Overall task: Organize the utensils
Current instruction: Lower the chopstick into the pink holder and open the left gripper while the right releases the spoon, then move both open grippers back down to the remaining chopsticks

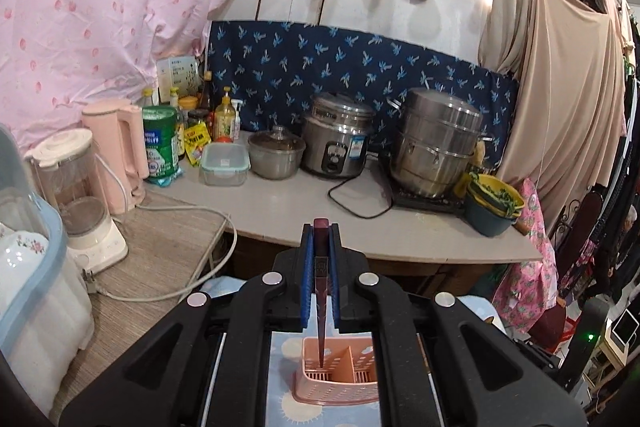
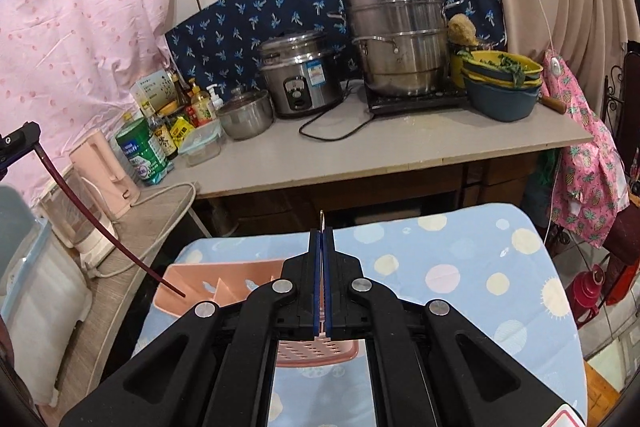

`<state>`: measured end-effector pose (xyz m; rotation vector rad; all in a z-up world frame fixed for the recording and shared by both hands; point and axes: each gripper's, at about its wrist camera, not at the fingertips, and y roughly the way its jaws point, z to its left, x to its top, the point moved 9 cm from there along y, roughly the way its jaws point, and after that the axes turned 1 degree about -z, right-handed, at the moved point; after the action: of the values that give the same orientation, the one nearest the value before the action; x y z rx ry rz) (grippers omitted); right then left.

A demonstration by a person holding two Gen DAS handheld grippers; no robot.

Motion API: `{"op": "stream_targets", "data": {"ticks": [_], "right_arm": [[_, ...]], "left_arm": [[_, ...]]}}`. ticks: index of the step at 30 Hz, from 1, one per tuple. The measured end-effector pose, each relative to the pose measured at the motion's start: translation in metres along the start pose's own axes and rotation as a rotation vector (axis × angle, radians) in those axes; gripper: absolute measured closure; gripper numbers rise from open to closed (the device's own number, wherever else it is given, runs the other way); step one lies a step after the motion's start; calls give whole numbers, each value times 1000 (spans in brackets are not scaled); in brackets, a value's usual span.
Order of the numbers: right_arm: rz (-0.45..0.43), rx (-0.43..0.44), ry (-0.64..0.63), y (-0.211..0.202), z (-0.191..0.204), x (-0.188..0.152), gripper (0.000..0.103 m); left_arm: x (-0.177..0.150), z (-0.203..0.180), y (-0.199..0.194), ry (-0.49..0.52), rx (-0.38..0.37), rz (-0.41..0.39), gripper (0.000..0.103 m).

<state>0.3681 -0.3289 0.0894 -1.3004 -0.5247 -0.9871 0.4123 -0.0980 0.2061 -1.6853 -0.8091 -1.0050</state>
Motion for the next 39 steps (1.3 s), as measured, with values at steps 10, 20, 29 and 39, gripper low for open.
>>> {"op": "stream_targets", "data": {"ticks": [10,20,29,39], "right_arm": [[64,-1,14,38,-5,-27,101],[41,-18,10,26,-9,-34,79],[31,-5,18,-12,-14,-51,66],[64,4,6,-59,-16,-106,66]], "left_arm": [[-36,13,27,6,15,62,96],[-49,22,21,-5,17,78,92],[-71,34,-3,7,43,98,75],[-147,58,-29,54,108,206,72]]}}
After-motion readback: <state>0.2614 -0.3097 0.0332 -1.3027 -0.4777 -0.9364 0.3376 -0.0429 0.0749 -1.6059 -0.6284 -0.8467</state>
